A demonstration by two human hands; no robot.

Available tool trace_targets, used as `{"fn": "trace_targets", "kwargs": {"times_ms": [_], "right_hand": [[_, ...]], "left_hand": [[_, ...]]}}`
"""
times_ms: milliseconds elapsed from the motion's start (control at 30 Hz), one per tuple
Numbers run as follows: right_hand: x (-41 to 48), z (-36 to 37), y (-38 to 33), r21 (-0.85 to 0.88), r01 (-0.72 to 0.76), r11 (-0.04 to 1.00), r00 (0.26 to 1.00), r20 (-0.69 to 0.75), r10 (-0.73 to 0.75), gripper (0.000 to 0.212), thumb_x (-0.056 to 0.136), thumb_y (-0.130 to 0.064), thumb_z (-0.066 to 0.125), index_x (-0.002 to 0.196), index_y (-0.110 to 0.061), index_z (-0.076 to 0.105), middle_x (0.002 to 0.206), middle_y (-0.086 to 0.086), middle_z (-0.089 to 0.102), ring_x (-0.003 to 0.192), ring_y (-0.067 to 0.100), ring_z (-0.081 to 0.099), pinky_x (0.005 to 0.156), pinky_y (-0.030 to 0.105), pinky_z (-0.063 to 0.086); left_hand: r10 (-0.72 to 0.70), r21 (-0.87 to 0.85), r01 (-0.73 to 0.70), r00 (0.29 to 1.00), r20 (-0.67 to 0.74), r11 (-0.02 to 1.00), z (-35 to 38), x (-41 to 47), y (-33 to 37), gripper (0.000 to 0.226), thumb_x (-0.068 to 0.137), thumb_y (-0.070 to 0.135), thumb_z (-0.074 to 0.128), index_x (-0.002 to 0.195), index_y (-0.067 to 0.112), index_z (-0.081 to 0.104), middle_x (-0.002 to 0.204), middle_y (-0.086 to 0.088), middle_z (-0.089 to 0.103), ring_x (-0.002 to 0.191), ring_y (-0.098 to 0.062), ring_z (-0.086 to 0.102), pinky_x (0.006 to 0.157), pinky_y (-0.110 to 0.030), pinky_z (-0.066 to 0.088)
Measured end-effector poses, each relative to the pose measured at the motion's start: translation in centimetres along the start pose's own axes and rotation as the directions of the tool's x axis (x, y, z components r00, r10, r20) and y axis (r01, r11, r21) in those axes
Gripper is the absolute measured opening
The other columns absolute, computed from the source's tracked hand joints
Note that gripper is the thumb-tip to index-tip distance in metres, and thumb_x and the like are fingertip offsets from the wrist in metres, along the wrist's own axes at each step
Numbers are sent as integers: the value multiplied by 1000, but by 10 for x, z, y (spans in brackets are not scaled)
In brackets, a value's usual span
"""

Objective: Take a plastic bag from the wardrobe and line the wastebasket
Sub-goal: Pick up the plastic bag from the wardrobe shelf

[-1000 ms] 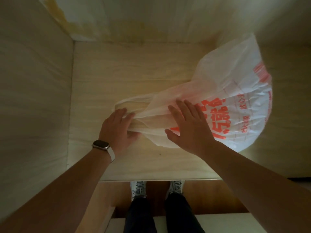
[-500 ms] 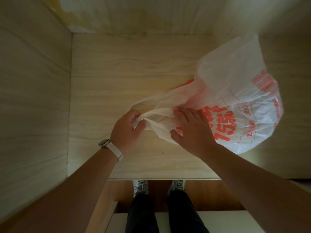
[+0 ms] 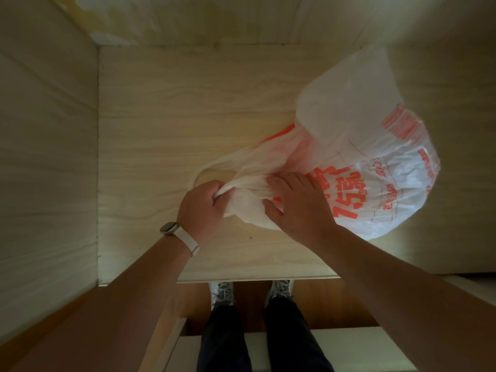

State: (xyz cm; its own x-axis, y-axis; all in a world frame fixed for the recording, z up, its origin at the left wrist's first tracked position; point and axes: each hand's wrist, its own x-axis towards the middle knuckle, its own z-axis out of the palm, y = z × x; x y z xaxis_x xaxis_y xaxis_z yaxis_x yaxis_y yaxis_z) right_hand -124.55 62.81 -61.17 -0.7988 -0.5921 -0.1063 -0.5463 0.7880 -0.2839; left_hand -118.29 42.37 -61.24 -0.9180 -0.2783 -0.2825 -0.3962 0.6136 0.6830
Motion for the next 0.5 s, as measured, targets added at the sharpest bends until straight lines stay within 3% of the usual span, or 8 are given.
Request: {"fn": "trace_targets", "kwargs": {"times_ms": [133,267,367,500], "right_hand": [[-6,-17,-6,73,-36,997,999,39,33,40,88,-41,48,114,-16,62,110,2,67,103,26,60,101,42,39],[-17,-42,-17,141,-51,989,998,53,44,38,90,-39,46,111,-14,65,104,3,69,96,26,63,96,42,46],[-27,-66,-30,177,-58,982,998,38,52,34,91,-36,46,107,-15,66,101,2,70,92,23,65,93,41,49],[-39,-107,-47,216,-51,975,999,8,50,33,89,-33,48,107,-14,66,98,3,70,87,23,64,82,39,54]], "left_hand": [[-7,-76,7,1000,8,997,-18,-10,24,23,89,39,63,78,19,64,65,5,61,56,-8,56,47,-13,37],[16,-139,-30,995,-98,990,-43,-26,57,25,84,41,66,74,18,63,62,4,62,69,-10,60,48,-18,41],[17,-135,-37,989,-148,990,-62,-35,80,23,87,30,70,70,15,63,62,0,62,67,-14,58,49,-19,41],[39,-138,-64,983,-177,988,-91,-50,112,29,85,25,73,62,26,54,57,8,56,63,-11,55,49,-14,36]]}}
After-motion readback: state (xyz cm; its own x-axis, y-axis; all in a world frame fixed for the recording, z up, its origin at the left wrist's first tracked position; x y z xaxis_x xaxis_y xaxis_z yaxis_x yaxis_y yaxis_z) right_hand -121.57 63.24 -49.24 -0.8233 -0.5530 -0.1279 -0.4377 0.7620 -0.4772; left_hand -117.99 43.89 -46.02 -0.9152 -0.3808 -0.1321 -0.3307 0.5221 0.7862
